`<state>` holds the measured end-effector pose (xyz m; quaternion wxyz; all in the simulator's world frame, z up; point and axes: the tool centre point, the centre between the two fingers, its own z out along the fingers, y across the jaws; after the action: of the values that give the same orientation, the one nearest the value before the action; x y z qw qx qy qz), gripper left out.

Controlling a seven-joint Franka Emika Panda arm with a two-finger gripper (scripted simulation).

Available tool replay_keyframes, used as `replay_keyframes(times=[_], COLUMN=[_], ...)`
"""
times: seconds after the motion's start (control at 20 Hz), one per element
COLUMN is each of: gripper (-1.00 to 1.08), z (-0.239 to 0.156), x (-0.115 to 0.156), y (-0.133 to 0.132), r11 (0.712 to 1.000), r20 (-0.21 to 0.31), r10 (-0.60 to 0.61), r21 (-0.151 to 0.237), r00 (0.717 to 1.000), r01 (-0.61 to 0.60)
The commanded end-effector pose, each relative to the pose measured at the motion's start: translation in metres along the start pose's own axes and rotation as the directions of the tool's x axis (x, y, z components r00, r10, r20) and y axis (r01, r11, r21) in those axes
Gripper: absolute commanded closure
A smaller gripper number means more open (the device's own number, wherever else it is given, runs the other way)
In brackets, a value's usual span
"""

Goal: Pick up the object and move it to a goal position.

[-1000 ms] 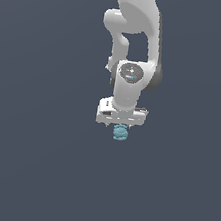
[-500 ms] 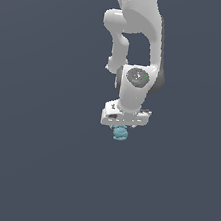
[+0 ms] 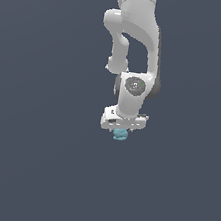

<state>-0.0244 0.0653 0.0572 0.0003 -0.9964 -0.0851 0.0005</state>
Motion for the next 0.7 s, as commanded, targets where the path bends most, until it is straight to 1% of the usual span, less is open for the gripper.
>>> replay_keyframes(times=[0.0, 0.25, 0.3, 0.65], gripper=[-0.92, -0.92, 1.08, 1.08], z=[0.0101, 0.0168, 0.0168, 0.0168], x=[-0.0001, 0.0009, 0.0009, 0.0009], y=[-0.0003, 0.0, 0.0, 0.0], r11=[1.0, 1.0, 1.0, 1.0], r20=[-0.001, -0.001, -0.001, -0.001], r10=[-0.001, -0.001, -0.001, -0.001], r21=[0.0, 0.0, 0.0, 0.0], r00=[1.0, 1.0, 1.0, 1.0], r01=[0.001, 0.001, 0.001, 0.001])
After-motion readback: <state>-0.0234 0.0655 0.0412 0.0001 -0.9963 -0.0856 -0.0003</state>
